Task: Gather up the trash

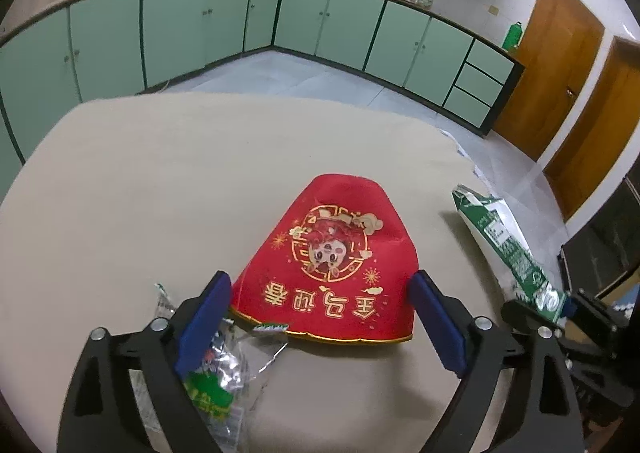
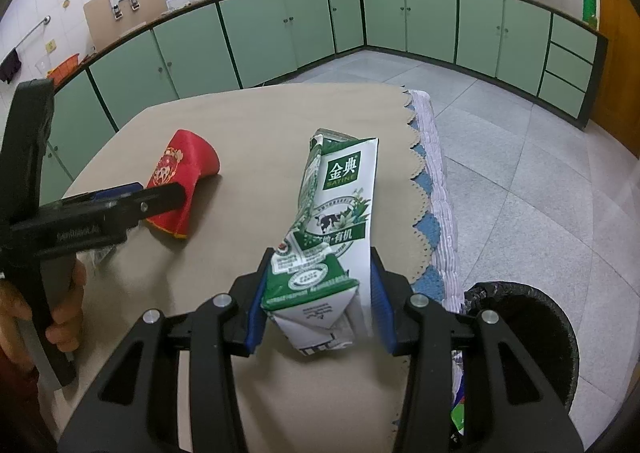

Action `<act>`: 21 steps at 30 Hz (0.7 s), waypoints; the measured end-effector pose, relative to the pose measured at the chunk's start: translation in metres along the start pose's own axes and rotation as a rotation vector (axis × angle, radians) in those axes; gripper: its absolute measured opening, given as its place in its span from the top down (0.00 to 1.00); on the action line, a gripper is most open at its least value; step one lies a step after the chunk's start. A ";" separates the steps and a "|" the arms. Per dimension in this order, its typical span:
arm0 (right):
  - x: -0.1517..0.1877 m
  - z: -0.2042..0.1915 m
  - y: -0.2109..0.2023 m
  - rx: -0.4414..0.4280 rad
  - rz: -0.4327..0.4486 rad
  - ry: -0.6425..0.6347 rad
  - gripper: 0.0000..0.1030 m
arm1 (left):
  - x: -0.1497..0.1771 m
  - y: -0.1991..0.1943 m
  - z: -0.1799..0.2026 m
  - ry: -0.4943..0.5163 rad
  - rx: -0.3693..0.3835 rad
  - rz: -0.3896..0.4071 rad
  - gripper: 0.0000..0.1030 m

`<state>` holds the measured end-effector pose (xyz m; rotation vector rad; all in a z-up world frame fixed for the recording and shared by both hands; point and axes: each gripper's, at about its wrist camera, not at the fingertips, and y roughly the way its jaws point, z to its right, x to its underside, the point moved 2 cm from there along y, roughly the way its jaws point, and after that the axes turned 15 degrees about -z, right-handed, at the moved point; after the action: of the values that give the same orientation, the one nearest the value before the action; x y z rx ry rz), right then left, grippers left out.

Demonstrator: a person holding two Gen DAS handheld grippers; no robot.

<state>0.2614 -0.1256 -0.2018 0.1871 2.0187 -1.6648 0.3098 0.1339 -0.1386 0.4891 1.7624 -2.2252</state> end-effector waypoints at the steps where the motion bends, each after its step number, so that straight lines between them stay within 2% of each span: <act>1: 0.000 0.000 0.001 0.001 -0.003 -0.001 0.58 | 0.000 0.000 0.002 0.003 -0.007 -0.003 0.14; 2: 0.000 -0.001 0.001 0.002 -0.004 0.000 0.58 | 0.000 0.000 0.003 0.008 -0.013 -0.002 0.15; 4: 0.000 -0.001 0.002 -0.003 -0.006 0.002 0.58 | 0.004 -0.004 0.007 0.020 -0.020 0.013 0.26; 5: 0.001 -0.002 0.002 -0.004 -0.007 0.003 0.58 | 0.004 -0.007 0.010 0.026 -0.023 0.021 0.40; 6: 0.000 -0.001 0.002 -0.004 -0.007 0.002 0.58 | 0.005 -0.009 0.012 0.032 -0.035 0.025 0.63; 8: 0.000 -0.001 0.002 0.000 -0.005 0.001 0.58 | 0.005 -0.009 0.013 0.028 -0.017 0.008 0.85; 10: 0.000 0.001 0.001 -0.002 -0.003 0.003 0.58 | 0.006 -0.009 0.015 0.025 -0.013 0.010 0.97; 11: 0.000 0.001 0.001 -0.006 -0.002 0.006 0.58 | 0.006 -0.009 0.016 0.028 -0.013 0.011 1.00; 16: 0.002 0.009 -0.003 -0.025 0.008 0.020 0.59 | 0.008 -0.011 0.024 0.054 -0.007 0.021 1.00; 19: 0.001 0.014 -0.003 -0.022 0.003 0.025 0.59 | 0.004 -0.012 0.021 0.037 -0.013 0.015 1.00; 20: 0.001 0.014 -0.003 -0.024 0.002 0.026 0.59 | 0.003 -0.012 0.020 0.029 -0.014 0.014 0.94; 21: 0.001 0.014 -0.003 -0.023 0.002 0.025 0.59 | 0.002 -0.012 0.017 0.021 -0.008 0.010 0.74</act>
<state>0.2637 -0.1393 -0.2010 0.2027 2.0542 -1.6444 0.3019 0.1199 -0.1251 0.5198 1.7743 -2.2134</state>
